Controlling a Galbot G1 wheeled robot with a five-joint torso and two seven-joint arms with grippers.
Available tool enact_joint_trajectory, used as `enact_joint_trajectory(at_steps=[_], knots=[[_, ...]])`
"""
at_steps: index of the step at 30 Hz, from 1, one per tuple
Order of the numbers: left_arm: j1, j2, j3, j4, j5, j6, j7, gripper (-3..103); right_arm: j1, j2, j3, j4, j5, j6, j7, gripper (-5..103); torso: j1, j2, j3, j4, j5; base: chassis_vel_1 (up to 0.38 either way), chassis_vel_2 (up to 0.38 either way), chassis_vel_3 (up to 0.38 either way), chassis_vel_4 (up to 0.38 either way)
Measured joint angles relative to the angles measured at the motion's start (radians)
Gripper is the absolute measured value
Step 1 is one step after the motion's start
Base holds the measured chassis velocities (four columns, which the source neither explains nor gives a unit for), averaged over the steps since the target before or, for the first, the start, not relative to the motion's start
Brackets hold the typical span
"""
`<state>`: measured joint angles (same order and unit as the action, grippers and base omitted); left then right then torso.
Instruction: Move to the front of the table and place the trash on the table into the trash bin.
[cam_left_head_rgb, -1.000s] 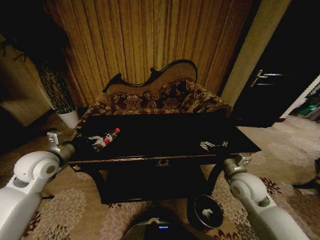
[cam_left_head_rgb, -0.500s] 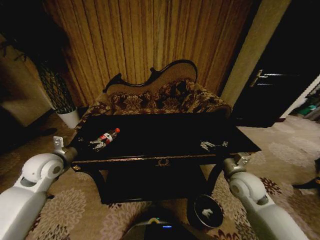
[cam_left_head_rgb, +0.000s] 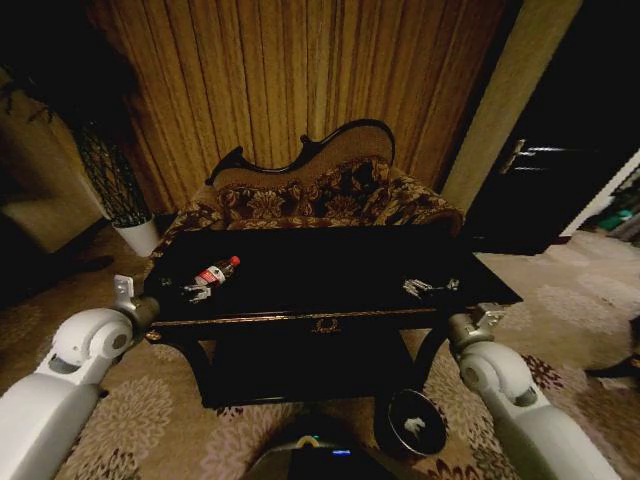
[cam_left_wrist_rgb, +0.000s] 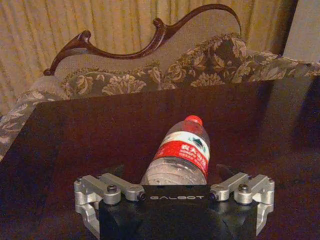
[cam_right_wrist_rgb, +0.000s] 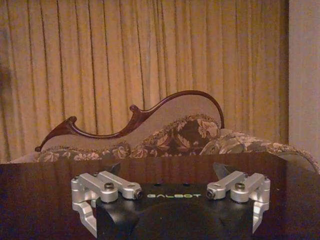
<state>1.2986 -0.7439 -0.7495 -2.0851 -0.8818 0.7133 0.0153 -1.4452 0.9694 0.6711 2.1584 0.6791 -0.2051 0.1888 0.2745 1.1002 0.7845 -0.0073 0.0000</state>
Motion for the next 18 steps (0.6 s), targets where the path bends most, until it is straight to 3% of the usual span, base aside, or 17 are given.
enact_joint_trajectory(at_steps=[10, 12, 16, 18], knots=[[0.004, -0.003, 0.002, 0.003, 0.001, -0.001, -0.003, 102, 0.015, -0.009, 0.000, -0.003, 0.003, 0.005, 0.001, 100, 0.000, 0.000, 0.000, 0.0000, 0.0000, 0.000, 0.000, 0.000, 0.000], [0.014, -0.006, 0.002, 0.002, 0.001, -0.001, -0.004, 88, 0.017, -0.012, 0.001, -0.004, 0.010, 0.007, 0.002, 100, 0.000, 0.000, 0.000, 0.0000, 0.0000, 0.000, 0.000, 0.000, 0.000], [0.019, -0.010, -0.003, 0.002, 0.001, -0.001, -0.004, 77, 0.019, -0.013, 0.003, -0.003, 0.027, 0.011, 0.006, 100, 0.000, 0.000, 0.000, 0.0000, 0.0001, 0.000, 0.000, 0.000, 0.000], [0.019, -0.012, -0.005, 0.003, 0.000, -0.001, -0.003, 66, 0.022, -0.015, 0.004, -0.003, 0.031, 0.011, 0.007, 100, 0.000, 0.000, 0.000, 0.0000, 0.0000, 0.000, 0.000, 0.000, 0.000]])
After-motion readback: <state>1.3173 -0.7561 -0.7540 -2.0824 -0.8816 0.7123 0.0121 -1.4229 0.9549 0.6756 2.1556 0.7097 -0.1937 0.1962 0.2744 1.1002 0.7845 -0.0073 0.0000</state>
